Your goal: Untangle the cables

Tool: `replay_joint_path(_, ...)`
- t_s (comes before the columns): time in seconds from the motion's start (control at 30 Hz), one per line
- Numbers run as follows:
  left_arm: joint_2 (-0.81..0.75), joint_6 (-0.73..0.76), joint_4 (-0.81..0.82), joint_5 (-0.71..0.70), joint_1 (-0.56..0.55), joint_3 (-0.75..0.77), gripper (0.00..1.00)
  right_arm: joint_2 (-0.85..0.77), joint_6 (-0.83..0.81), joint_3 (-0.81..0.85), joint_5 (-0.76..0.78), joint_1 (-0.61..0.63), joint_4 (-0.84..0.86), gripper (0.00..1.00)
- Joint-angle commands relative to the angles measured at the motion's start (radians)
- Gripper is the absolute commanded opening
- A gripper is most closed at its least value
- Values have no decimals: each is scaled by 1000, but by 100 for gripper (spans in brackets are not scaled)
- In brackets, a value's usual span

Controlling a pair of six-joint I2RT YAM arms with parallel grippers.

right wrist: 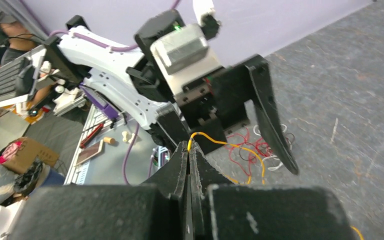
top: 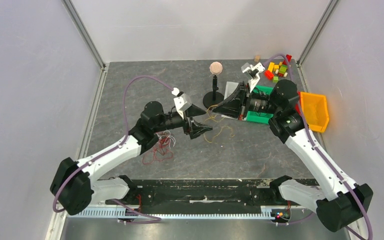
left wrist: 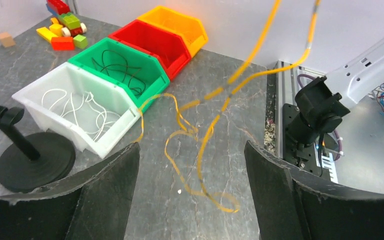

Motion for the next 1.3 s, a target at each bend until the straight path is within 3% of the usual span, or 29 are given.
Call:
replay_joint_path(0.0, 38, 9, 193, -24, -60, 56, 83, 18, 129, -1, -41, 17, 191, 0)
replay_joint_path(0.07, 50, 46, 199, -24, -101, 54, 82, 34, 171, 18, -47, 17, 238, 0)
replay_joint_path(0.13, 64, 24, 222, -45, -110, 56, 72, 49, 192, 45, -47, 15, 249, 0)
replay_joint_path(0.27, 47, -19, 233, -78, -110, 61, 39, 51, 213, 68, -53, 3, 228, 0)
replay_joint_path(0.33, 24, -21, 206, -81, -108, 69, 10, 46, 232, 60, -58, -22, 226, 0)
replay_joint_path(0.37, 11, -17, 175, -85, -107, 73, 3, 44, 243, 55, -63, -43, 229, 0)
replay_joint_path(0.53, -37, -101, 5, -36, -59, 109, 2, 47, 316, 9, -71, -194, 269, 0)
replay_joint_path(0.57, -43, -130, -21, -34, -46, 122, 2, 45, 278, -13, -67, -219, 245, 0)
replay_joint_path(0.67, -31, -281, -64, -97, -15, 182, 2, 37, 0, -45, 17, -225, -42, 0)
replay_joint_path(0.77, 13, -433, -155, -178, -13, 263, 2, 1, -45, -123, 66, -180, -47, 0)
replay_joint_path(0.83, 35, -533, -215, -219, -13, 288, 2, -18, -55, -137, 80, -157, -26, 13)
replay_joint_path(0.9, 44, -605, -244, -248, -13, 290, 2, -23, -111, -106, 87, -153, -56, 46)
replay_joint_path(0.93, 44, -619, -262, -264, -13, 292, 2, -18, -171, -75, 97, -152, -125, 57)
replay_joint_path(1.1, 62, -618, -398, -370, -10, 338, 2, -11, -641, 120, 294, -151, -515, 98)
replay_joint_path(1.2, 85, -681, -507, -417, -7, 370, 2, -79, -748, 89, 381, -141, -474, 98)
replay_joint_path(1.27, 97, -729, -520, -421, -5, 376, 2, -129, -768, 51, 357, -111, -428, 98)
